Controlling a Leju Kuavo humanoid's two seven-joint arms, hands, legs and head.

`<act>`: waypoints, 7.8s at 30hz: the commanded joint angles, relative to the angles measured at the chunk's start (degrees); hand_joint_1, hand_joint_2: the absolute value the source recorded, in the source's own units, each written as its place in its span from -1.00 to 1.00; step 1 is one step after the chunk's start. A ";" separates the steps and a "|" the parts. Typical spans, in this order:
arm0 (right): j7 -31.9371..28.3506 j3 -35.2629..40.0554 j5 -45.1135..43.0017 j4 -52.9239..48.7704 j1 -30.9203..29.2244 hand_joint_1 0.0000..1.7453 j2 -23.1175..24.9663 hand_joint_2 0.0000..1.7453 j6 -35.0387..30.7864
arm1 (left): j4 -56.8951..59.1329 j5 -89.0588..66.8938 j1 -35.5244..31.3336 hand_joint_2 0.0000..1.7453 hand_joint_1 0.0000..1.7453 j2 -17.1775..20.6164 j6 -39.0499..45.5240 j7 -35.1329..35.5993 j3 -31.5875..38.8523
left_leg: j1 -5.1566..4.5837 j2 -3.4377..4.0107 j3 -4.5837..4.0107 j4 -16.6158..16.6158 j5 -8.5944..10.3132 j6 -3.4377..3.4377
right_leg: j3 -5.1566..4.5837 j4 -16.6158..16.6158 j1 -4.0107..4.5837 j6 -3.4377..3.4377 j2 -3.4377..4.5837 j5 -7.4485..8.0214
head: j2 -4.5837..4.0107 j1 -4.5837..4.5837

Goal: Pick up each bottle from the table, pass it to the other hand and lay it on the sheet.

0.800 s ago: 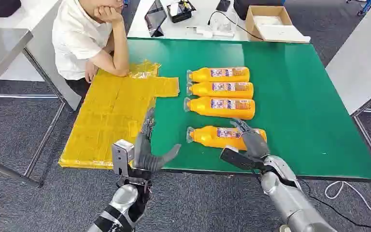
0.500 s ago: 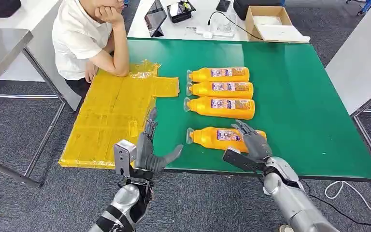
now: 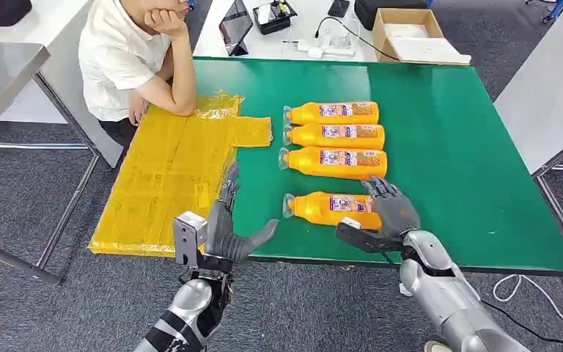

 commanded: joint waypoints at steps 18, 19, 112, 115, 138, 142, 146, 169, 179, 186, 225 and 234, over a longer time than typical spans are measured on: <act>-0.35 2.98 -5.85 19.87 -9.02 1.00 1.87 1.00 17.44 | 5.07 2.02 -4.48 1.00 -1.00 0.95 -1.47 0.01 -2.43 | 0.13 -0.09 0.34 -0.04 -0.01 -0.13 | 0.39 -0.14 0.15 -0.20 -0.12 -0.03 | 0.00 0.02; -0.37 3.02 -5.82 19.95 -8.83 1.00 1.77 1.00 17.45 | 5.10 2.02 -4.44 1.00 -1.00 1.00 -1.47 0.01 -2.43 | 0.11 -0.10 0.31 -0.06 0.01 -0.10 | 0.36 -0.16 0.12 -0.16 -0.13 -0.01 | 0.00 -0.02; -26.97 3.54 -39.21 -47.01 21.12 -1.00 13.47 1.00 6.72 | 35.23 -69.95 -27.08 1.00 1.00 2.78 28.96 16.91 38.45 | 0.15 -0.09 0.01 -0.01 0.03 -0.21 | 0.04 0.02 0.15 -0.23 -0.17 -0.08 | 0.00 0.02; -27.53 3.27 -39.85 -45.19 20.56 -1.00 14.16 1.00 8.26 | 42.47 -72.81 -31.11 1.00 1.00 4.59 23.63 22.71 34.92 | 0.14 -0.05 -0.01 0.00 0.04 -0.16 | 0.01 0.00 0.14 -0.18 -0.07 -0.03 | 0.00 0.04; -27.56 2.85 -43.19 -42.88 20.76 -1.00 14.54 1.00 10.15 | 50.06 -71.31 -35.43 1.00 -1.00 6.84 -9.50 27.26 29.94 | 0.12 0.18 0.00 -0.01 0.02 -0.11 | -0.05 0.01 0.11 -0.10 0.13 -0.01 | 0.00 0.04; -27.56 4.10 -45.86 -44.20 19.85 -1.00 14.21 -1.00 6.01 | 50.28 -69.44 -36.23 1.00 -1.00 5.60 -17.43 24.82 28.85 | 0.12 0.12 0.00 -0.01 0.03 -0.11 | -0.02 0.01 0.10 -0.11 0.06 -0.02 | 0.00 0.02; -27.56 5.88 -46.38 -44.31 19.37 -1.00 13.21 -1.00 2.46 | 49.14 -65.91 -35.81 -1.00 -1.00 4.13 -16.76 22.35 30.03 | 0.08 0.07 -0.01 -0.01 0.03 -0.11 | -0.02 0.03 0.07 -0.11 0.06 -0.02 | 0.00 0.02; -27.56 3.59 -44.84 -51.64 26.97 -1.00 7.93 -1.00 -6.17 | -5.77 -0.86 -6.03 1.00 -1.00 8.13 -18.14 7.20 19.57 | 0.07 0.27 0.04 -0.07 -0.06 -0.14 | -0.03 -0.03 0.06 -0.13 0.26 -0.03 | 0.00 0.02; -27.56 -12.95 -39.51 -43.32 28.54 -1.00 10.06 1.00 -9.70 | -18.53 13.11 5.64 1.00 -1.00 10.73 -17.91 8.07 15.60 | 0.17 0.16 0.20 -0.03 -0.18 -0.20 | 0.20 -0.11 0.17 -0.24 0.13 -0.13 | 0.00 0.02; -27.56 -26.18 -46.90 -42.20 28.50 -1.00 10.74 1.00 -8.27 | -19.54 3.88 11.03 1.00 -1.00 13.39 -15.06 7.38 3.35 | 0.06 0.00 0.09 -0.10 -0.10 -0.14 | 0.09 -0.13 0.05 -0.16 0.00 -0.12 | 0.00 0.00; -6.05 -10.42 7.28 5.37 3.73 -1.00 1.18 1.00 -9.58 | -14.80 -14.20 7.51 1.00 -1.00 7.78 -5.74 7.41 -0.34 | 0.04 0.25 0.01 -0.03 -0.09 -0.12 | -0.05 -0.08 0.03 -0.11 0.25 0.03 | -0.02 0.02; -5.39 -8.07 8.34 7.53 0.86 -1.00 2.35 1.00 -8.58 | -14.21 -13.60 6.50 1.00 -1.00 7.55 -6.19 7.24 -0.58 | 0.03 0.14 -0.01 -0.03 -0.07 -0.08 | -0.05 -0.05 0.02 -0.07 0.15 0.00 | 0.00 0.00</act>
